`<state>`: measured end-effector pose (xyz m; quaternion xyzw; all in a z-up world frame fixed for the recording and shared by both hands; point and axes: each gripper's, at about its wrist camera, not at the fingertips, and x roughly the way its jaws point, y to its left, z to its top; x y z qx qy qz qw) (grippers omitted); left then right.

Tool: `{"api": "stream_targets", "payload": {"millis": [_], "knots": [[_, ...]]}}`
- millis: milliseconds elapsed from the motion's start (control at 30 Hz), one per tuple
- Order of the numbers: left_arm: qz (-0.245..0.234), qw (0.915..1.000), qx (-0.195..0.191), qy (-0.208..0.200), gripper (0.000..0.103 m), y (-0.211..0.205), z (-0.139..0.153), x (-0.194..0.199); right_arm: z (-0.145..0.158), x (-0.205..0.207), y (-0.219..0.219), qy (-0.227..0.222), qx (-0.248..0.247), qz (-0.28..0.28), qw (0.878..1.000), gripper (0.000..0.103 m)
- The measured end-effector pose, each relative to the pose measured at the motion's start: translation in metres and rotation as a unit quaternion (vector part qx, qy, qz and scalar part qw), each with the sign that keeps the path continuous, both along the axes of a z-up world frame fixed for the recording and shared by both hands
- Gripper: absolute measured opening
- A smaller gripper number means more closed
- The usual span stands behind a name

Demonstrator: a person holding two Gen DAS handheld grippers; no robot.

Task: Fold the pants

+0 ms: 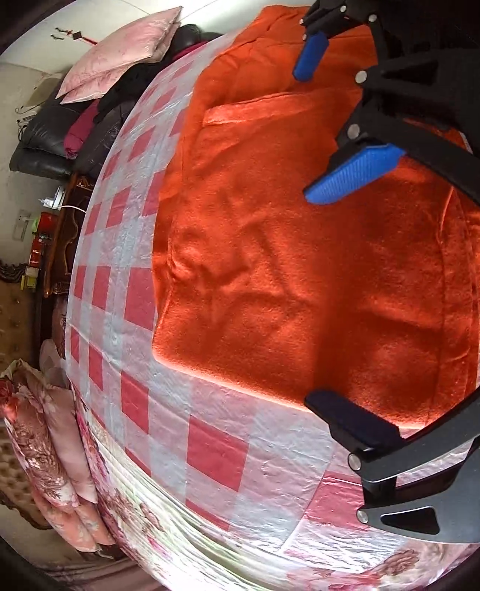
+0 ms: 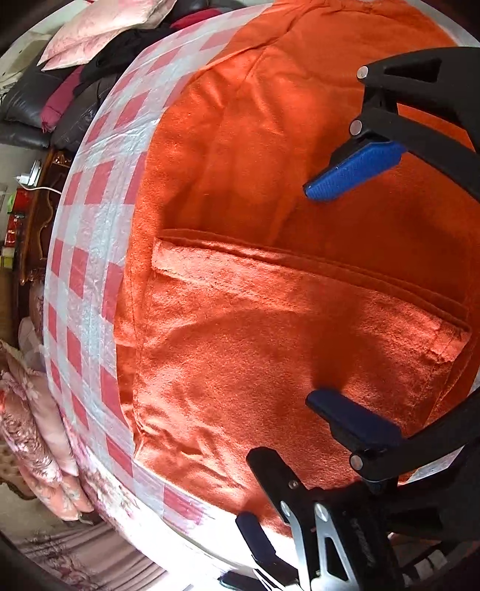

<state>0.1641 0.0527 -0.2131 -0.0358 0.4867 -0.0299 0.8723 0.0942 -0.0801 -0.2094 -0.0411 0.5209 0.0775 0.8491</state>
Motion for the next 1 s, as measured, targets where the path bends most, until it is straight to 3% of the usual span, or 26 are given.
{"api": "stream_targets", "payload": {"millis": [133, 200, 300, 367, 467, 600, 667, 767, 833, 900, 1000], "knots": [[-0.016, 0.9995, 0.027, -0.001, 0.101, 0.014, 0.005, -0.012, 0.001, -0.01, -0.01, -0.008, 0.005, 0.024, 1.0, 0.098], [-0.021, 0.9978, 0.062, -0.006, 0.101, 0.013, 0.003, -0.022, 0.002, -0.014, -0.03, -0.004, 0.009, -0.012, 1.0, 0.098], [-0.036, 0.9954, 0.083, -0.03, 0.101, 0.018, 0.003, -0.04, 0.012, -0.02, -0.053, -0.024, 0.007, -0.04, 0.999, 0.098], [-0.043, 0.9934, 0.097, -0.044, 0.101, 0.02, 0.003, -0.051, 0.021, -0.02, -0.055, -0.048, -0.012, -0.048, 0.998, 0.098], [-0.048, 0.9911, 0.11, -0.057, 0.101, 0.022, 0.004, -0.064, 0.039, -0.011, -0.033, -0.074, 0.006, -0.021, 0.997, 0.098], [-0.028, 0.9939, 0.088, -0.06, 0.101, 0.03, 0.002, -0.077, 0.049, 0.013, 0.031, -0.087, 0.014, 0.047, 0.995, 0.098], [-0.018, 0.9948, 0.075, -0.066, 0.101, 0.034, 0.0, -0.082, 0.038, 0.037, 0.062, -0.067, 0.008, 0.063, 0.996, 0.096], [-0.014, 0.995, 0.056, -0.082, 0.101, 0.039, -0.003, -0.09, 0.015, 0.063, 0.079, -0.043, -0.053, 0.044, 0.997, 0.079], [-0.014, 0.9951, 0.029, -0.094, 0.101, 0.047, -0.006, -0.095, 0.01, 0.072, 0.071, -0.045, -0.05, 0.024, 0.997, 0.083], [-0.023, 0.9931, 0.028, -0.112, 0.101, 0.049, -0.008, -0.1, 0.012, 0.076, 0.062, -0.046, -0.059, 0.0, 0.997, 0.085], [-0.039, 0.9897, 0.026, -0.135, 0.101, 0.051, -0.011, -0.103, 0.009, 0.076, 0.051, -0.068, -0.063, -0.027, 0.995, 0.098]]}}
